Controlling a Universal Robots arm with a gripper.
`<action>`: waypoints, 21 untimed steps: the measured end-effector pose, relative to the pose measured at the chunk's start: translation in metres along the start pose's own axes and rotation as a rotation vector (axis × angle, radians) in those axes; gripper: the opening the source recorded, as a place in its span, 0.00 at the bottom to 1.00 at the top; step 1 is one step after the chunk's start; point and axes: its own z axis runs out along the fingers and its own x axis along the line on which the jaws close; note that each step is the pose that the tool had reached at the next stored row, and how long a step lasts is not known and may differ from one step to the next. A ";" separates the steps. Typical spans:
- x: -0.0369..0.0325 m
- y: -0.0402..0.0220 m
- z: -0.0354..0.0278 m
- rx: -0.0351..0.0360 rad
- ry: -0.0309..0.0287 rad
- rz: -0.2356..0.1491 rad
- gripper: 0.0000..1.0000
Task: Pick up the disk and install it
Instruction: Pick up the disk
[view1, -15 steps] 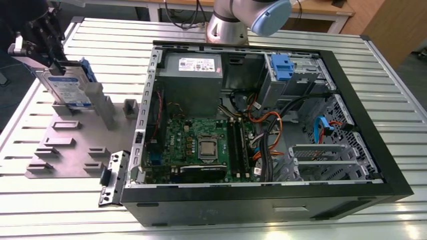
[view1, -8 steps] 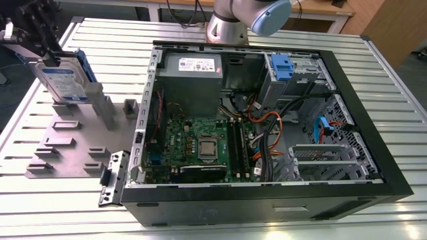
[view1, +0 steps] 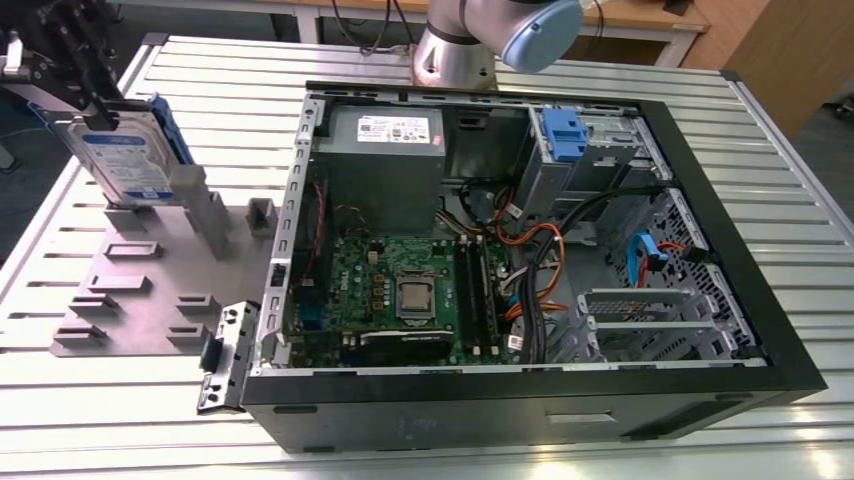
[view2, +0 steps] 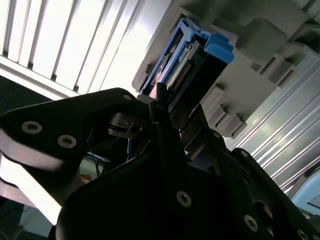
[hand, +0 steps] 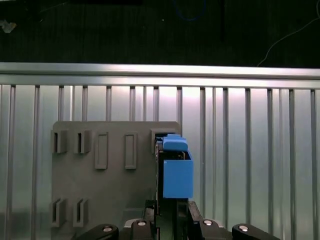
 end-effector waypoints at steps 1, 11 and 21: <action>-0.0001 0.0000 -0.0009 0.0000 0.0000 0.000 0.35; -0.0001 0.0000 -0.0026 0.0004 -0.0003 0.000 0.35; -0.0004 0.0001 -0.0079 0.0002 -0.0002 0.000 0.35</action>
